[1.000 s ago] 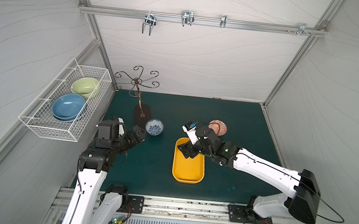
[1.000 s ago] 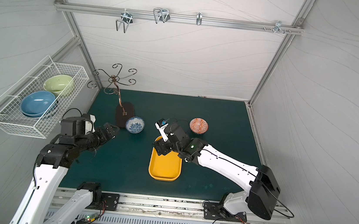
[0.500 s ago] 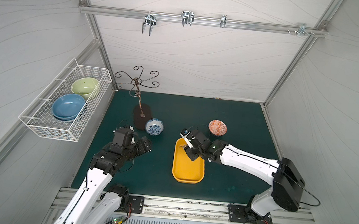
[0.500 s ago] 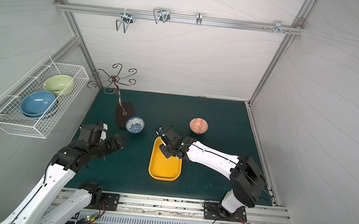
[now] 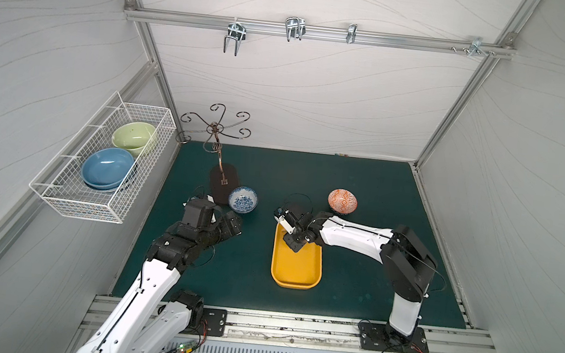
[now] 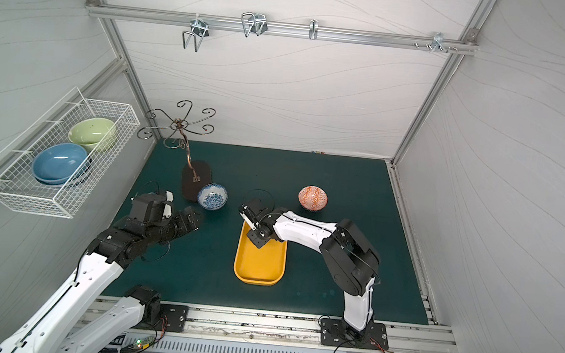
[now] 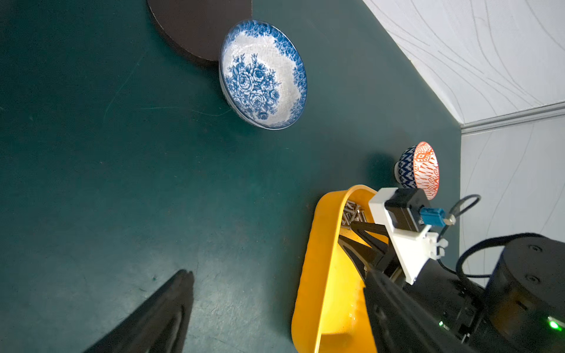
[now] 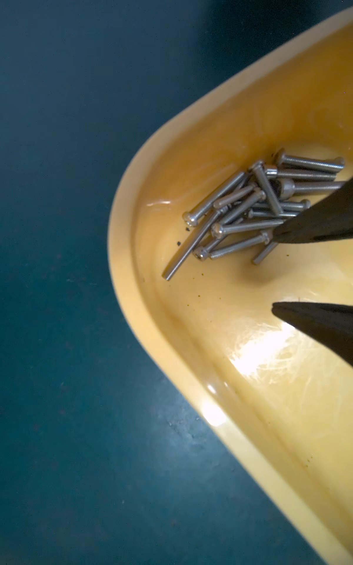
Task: Take out the screws from the storage box
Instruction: Pick up the screw from the storage box.
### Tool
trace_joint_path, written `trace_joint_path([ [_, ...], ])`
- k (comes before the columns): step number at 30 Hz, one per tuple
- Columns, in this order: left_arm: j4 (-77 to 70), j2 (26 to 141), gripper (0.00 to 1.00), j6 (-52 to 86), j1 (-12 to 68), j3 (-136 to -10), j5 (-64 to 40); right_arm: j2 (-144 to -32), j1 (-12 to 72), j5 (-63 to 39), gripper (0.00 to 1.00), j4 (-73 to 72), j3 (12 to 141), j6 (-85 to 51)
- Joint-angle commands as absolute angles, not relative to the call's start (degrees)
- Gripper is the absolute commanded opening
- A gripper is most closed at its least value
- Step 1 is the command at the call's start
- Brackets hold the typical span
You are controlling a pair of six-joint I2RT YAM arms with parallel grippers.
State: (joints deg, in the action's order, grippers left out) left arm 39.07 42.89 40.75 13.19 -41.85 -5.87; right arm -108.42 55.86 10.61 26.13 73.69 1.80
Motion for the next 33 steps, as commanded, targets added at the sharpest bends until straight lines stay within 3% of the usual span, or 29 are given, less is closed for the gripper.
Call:
trace_joint_path([
  [1,37.4,41.4,0.91,41.0,13.4,-42.1,-4.8,-110.3,55.0,7.5,0.35,28.0,76.5,2.2],
  [22,37.3,41.5,0.91,41.3,13.5,-41.9,-5.7,-115.1,53.1,8.0,0.28,29.4,77.7,0.4],
  [33,37.6,41.0,0.91,41.4,13.4,-41.9,-5.7,-110.9,53.6,9.2,0.38,29.4,76.2,0.6],
])
